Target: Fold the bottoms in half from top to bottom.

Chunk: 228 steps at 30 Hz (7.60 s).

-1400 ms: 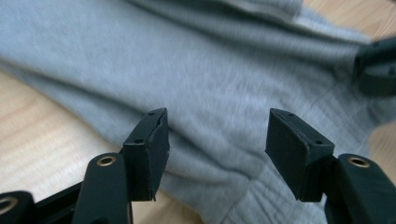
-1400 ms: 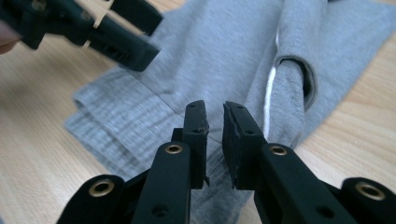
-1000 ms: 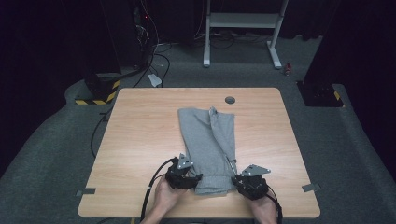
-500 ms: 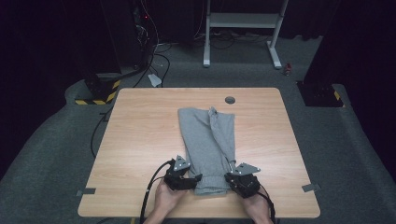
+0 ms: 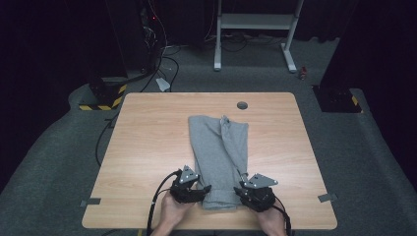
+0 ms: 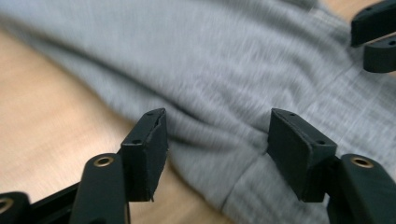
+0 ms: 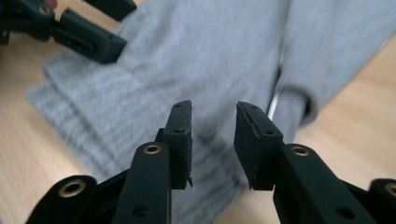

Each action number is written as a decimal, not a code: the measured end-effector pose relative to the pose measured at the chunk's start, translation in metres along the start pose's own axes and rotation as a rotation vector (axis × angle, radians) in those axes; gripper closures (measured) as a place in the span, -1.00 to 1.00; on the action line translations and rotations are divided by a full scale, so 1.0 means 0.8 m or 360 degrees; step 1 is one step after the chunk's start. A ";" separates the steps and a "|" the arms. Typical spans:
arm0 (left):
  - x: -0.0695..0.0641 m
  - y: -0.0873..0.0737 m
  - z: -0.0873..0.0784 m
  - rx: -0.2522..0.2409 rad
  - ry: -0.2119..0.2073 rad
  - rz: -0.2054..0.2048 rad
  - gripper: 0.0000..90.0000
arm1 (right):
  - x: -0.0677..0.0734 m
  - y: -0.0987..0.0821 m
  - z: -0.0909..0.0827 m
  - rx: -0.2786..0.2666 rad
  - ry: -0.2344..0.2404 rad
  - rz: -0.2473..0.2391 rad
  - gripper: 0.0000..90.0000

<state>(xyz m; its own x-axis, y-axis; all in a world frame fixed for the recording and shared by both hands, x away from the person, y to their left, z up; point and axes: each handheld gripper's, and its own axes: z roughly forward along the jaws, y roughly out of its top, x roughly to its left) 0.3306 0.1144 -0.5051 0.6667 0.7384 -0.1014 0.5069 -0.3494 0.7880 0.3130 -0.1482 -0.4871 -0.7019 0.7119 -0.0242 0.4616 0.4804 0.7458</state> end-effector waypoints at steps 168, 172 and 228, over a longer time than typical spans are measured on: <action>0.055 0.021 0.049 0.0105 0.0282 -0.0055 -0.15 | -0.064 0.033 0.067 0.0272 -0.0072 -0.0079 0.54; 0.066 0.032 0.051 0.0068 0.0304 -0.0068 -0.14 | -0.072 0.050 0.060 0.0169 -0.0092 -0.0008 0.51; 0.094 0.031 0.067 0.0046 0.0363 -0.0090 -0.26 | -0.129 0.129 0.127 0.0135 -0.0270 0.0286 0.33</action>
<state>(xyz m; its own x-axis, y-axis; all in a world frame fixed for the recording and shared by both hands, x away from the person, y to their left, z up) 0.4227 0.1303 -0.5258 0.4977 0.8673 -0.0021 0.5574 -0.3180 0.7670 0.4887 -0.1200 -0.4752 -0.5070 0.8619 -0.0131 0.6194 0.3749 0.6898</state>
